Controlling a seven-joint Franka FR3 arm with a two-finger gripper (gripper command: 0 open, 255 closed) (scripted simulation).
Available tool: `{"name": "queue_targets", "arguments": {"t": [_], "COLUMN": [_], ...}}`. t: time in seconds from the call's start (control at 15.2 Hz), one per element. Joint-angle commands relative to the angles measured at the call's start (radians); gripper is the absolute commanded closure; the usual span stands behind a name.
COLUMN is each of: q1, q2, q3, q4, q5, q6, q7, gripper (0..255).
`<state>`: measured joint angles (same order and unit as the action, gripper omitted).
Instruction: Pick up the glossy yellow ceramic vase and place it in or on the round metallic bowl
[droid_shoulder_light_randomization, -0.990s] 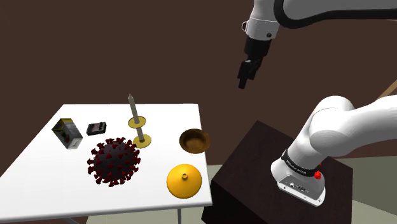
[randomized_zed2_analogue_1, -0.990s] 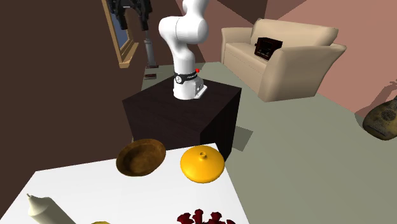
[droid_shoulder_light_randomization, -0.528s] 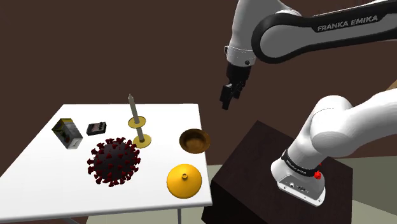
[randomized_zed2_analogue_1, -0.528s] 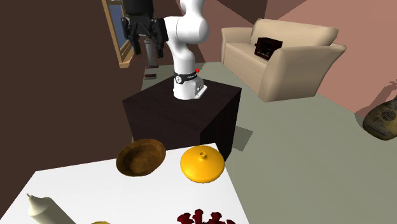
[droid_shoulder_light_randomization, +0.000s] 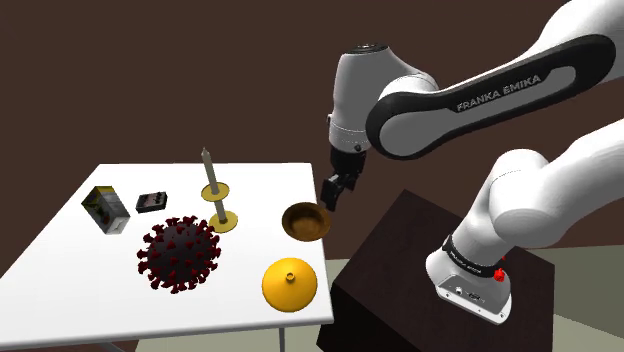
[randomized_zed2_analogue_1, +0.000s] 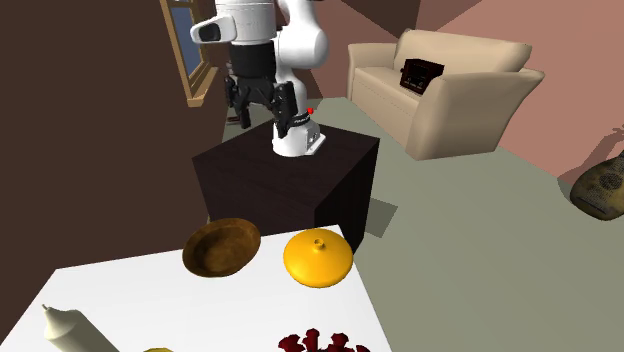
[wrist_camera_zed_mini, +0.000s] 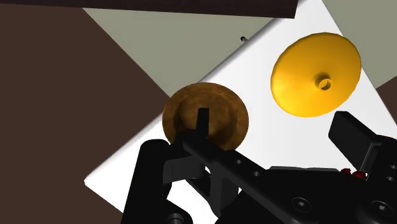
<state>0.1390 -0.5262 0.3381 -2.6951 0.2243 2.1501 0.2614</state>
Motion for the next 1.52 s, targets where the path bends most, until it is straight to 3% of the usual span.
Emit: {"name": "queue_targets", "arguments": {"t": [0.0,0.4,0.73,0.99,1.45], "q1": [0.003,-0.003,-0.012,0.041,0.093], "q2": [0.077,0.321,0.557,0.743,0.845], "q3": [0.039,0.159,0.225,0.199,0.129], "q4": [0.008,0.058,0.137,0.225,0.232], "q5": [0.004,-0.044,-0.212,-0.396,-0.500], "q6": [0.071,0.261,0.391,0.452,0.536], "q7": [0.035,0.181,0.376,0.554,0.629], "gripper": [0,0,0,0,0]}}
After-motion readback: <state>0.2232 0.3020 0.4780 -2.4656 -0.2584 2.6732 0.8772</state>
